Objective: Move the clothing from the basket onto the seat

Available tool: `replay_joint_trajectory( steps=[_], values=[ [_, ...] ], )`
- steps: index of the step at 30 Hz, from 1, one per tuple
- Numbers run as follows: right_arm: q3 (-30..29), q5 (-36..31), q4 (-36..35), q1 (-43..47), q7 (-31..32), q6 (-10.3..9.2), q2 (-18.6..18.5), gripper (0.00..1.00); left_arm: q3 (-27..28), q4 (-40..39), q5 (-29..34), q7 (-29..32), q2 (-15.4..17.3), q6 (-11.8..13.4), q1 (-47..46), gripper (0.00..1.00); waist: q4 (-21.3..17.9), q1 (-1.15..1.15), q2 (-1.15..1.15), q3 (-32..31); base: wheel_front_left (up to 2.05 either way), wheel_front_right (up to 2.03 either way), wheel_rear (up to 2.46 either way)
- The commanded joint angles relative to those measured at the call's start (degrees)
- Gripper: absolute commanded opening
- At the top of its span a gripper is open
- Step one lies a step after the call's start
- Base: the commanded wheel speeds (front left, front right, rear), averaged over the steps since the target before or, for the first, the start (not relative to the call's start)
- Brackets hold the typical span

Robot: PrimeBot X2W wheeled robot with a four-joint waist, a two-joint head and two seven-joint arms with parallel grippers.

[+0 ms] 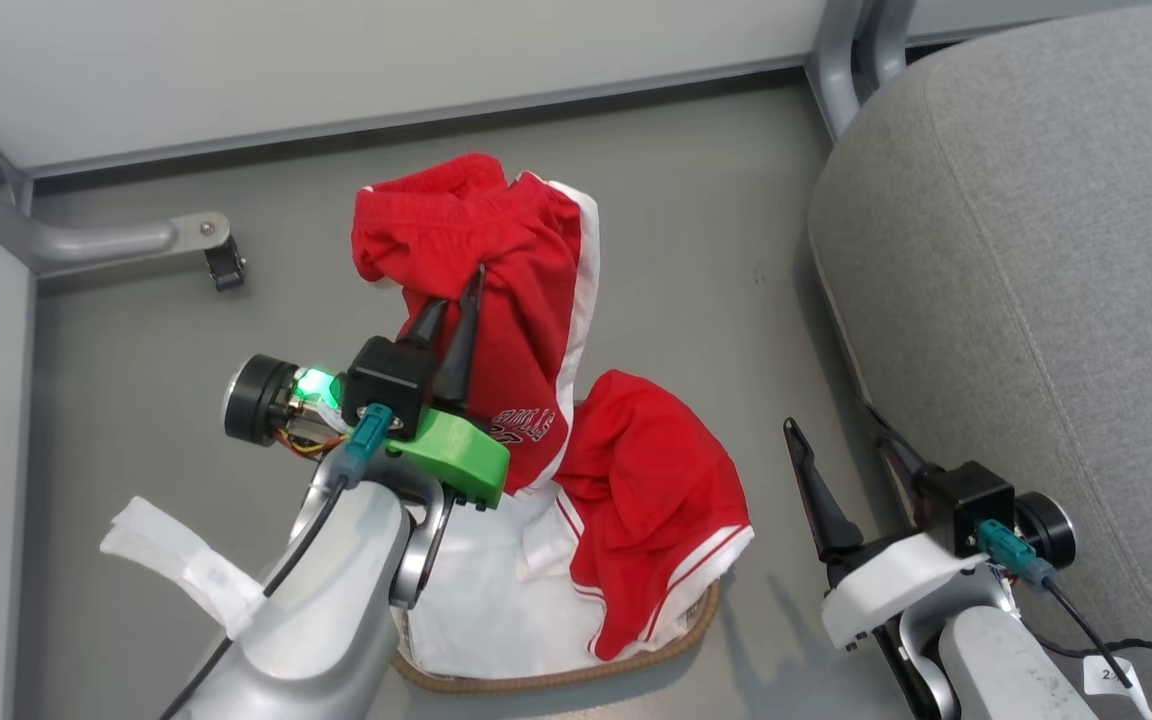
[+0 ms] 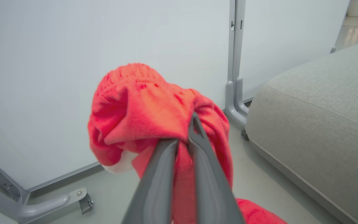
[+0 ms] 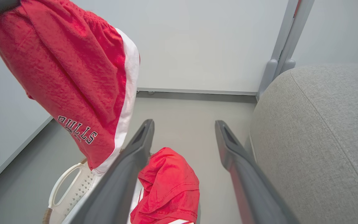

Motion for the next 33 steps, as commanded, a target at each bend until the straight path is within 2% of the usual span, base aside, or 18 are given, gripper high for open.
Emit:
replay_joint_trajectory(
  steps=[1, 13, 25, 33],
  values=[
    [0.01, -0.04, 0.13, 1.27, -0.28, -0.02, 0.01, 1.00, 0.80, -1.55, -0.43, -0.04, 0.41, -0.30, 1.04, 0.00, 1.58, 0.01, 0.00, -4.21, 0.00, 0.00, 0.00],
    [2.18, 0.28, 1.08, 3.36, -0.28, -0.02, -0.09, 1.00, 2.98, -9.53, -0.43, -0.03, -0.41, -1.17, 1.65, 0.00, 2.30, 0.01, 0.00, -6.52, 0.00, 0.00, 0.00],
    [16.85, 1.98, -2.98, -6.13, -0.28, -0.03, -0.70, 1.00, 0.82, -9.83, -0.61, -0.03, -1.48, -1.65, 2.22, 0.00, 3.64, 0.01, 0.00, -5.70, 0.00, 0.00, 0.00],
    [22.40, 1.50, 1.10, -14.29, -0.28, -0.03, 0.24, 1.00, -0.90, -9.23, -1.08, -0.02, -2.45, -2.17, 1.47, 0.00, 5.21, 0.01, 0.00, -5.13, 0.00, 0.00, 0.00]
  ],
)
